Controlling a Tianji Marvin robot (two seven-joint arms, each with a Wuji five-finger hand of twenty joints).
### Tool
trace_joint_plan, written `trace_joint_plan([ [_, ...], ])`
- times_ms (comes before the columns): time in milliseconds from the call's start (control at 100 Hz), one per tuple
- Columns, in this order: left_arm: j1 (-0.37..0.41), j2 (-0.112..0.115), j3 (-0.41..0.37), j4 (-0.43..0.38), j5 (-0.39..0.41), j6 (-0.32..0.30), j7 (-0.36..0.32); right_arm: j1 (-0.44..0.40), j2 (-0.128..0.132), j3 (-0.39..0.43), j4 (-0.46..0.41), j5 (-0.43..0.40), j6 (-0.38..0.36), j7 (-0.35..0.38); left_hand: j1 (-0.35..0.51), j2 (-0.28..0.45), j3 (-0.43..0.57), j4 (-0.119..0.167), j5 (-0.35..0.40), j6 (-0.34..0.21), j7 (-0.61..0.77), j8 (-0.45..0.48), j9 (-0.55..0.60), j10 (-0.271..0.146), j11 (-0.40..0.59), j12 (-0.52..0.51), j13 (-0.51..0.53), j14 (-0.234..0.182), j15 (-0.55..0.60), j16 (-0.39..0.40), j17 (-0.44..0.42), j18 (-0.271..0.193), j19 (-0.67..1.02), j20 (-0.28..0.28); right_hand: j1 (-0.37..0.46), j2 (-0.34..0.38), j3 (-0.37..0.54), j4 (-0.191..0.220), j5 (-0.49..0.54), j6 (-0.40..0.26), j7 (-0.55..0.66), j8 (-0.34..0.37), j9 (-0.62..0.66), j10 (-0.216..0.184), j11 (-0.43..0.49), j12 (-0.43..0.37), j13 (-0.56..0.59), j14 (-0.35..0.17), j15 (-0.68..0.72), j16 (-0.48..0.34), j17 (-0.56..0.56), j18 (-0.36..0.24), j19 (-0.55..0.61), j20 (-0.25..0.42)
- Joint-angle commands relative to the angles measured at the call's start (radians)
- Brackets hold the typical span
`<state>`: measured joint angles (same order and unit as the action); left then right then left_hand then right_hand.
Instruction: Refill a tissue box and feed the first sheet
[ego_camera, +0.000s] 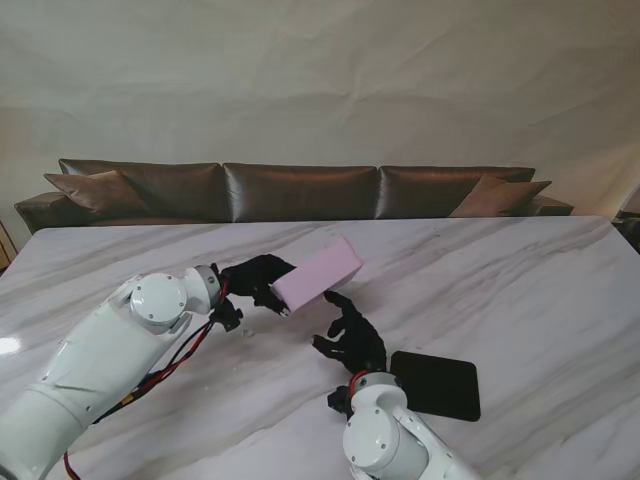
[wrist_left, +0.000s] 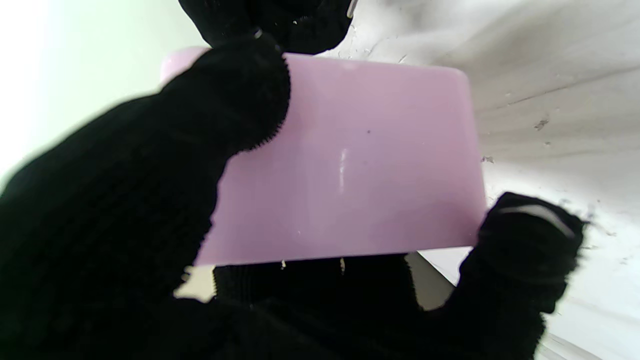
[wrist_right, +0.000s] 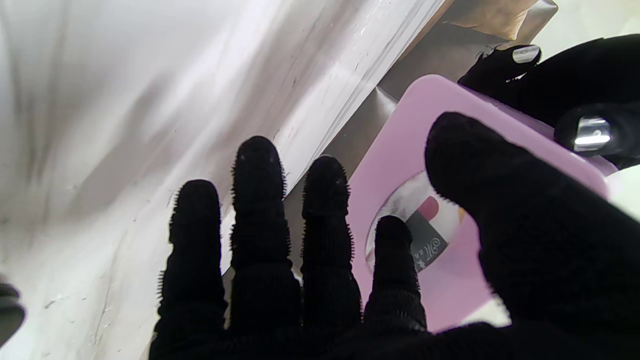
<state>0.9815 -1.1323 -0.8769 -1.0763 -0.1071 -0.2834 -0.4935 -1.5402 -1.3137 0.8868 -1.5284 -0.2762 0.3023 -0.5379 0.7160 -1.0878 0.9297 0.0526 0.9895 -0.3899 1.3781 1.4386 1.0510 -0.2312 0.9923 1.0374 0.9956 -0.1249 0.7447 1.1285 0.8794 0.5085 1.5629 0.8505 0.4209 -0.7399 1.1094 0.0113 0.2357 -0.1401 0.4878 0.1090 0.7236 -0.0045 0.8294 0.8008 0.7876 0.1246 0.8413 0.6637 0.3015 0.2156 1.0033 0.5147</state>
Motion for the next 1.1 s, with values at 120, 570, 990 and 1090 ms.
trace_joint_plan([
  [120,-0.002,0.002,0.005,-0.011,0.010,-0.001,-0.019,0.013,-0.016,-0.004,0.018,0.009,0.002,-0.002,0.098,0.252,0.329,0.211,0.028,-0.006,0.052,0.016,0.214,0.101,0.358,0.085,0.261,0.048,0.737,0.099,0.031,-0.456,0.277,-0.005,0.002,-0.041,0.039,-0.019,-0.039,-0.060,-0.004,-0.012,-0.027,-0.034,0.030,0.020,-0.005,-0.033,0.047,0.018,-0.016,-0.010,-0.013,0.023],
  [570,-0.006,0.001,0.010,-0.018,0.086,0.014,0.038,0.000,-0.015,-0.006,0.017,0.016,-0.024,-0.006,0.096,0.257,0.324,0.207,0.028,-0.008,0.051,0.020,0.212,0.101,0.359,0.085,0.261,0.048,0.739,0.096,0.028,-0.455,0.282,-0.008,0.015,-0.057,0.053,-0.026,0.113,-0.096,0.068,0.024,-0.018,-0.039,0.037,0.024,-0.002,-0.040,0.057,0.019,-0.014,-0.008,-0.016,0.027],
  [990,0.010,0.007,-0.001,-0.045,0.089,0.019,0.035,0.024,-0.030,-0.008,0.054,0.031,-0.002,-0.029,0.096,0.259,0.320,0.204,0.028,-0.008,0.050,0.021,0.208,0.100,0.358,0.086,0.261,0.047,0.740,0.095,0.031,-0.456,0.285,-0.012,0.022,-0.060,0.056,-0.028,0.036,-0.051,0.038,0.028,-0.014,-0.041,0.043,0.028,0.010,-0.041,0.067,0.020,-0.008,-0.009,-0.013,0.029],
  [1090,0.014,0.008,-0.003,-0.051,0.090,0.020,0.035,0.032,-0.033,-0.010,0.063,0.042,-0.002,-0.026,0.096,0.261,0.320,0.204,0.027,-0.008,0.050,0.021,0.208,0.100,0.358,0.086,0.261,0.047,0.740,0.094,0.031,-0.456,0.285,-0.013,0.028,-0.059,0.059,-0.026,-0.016,-0.053,0.019,0.022,-0.016,-0.044,0.048,0.030,0.010,-0.042,0.072,0.022,-0.008,-0.011,-0.012,0.029],
])
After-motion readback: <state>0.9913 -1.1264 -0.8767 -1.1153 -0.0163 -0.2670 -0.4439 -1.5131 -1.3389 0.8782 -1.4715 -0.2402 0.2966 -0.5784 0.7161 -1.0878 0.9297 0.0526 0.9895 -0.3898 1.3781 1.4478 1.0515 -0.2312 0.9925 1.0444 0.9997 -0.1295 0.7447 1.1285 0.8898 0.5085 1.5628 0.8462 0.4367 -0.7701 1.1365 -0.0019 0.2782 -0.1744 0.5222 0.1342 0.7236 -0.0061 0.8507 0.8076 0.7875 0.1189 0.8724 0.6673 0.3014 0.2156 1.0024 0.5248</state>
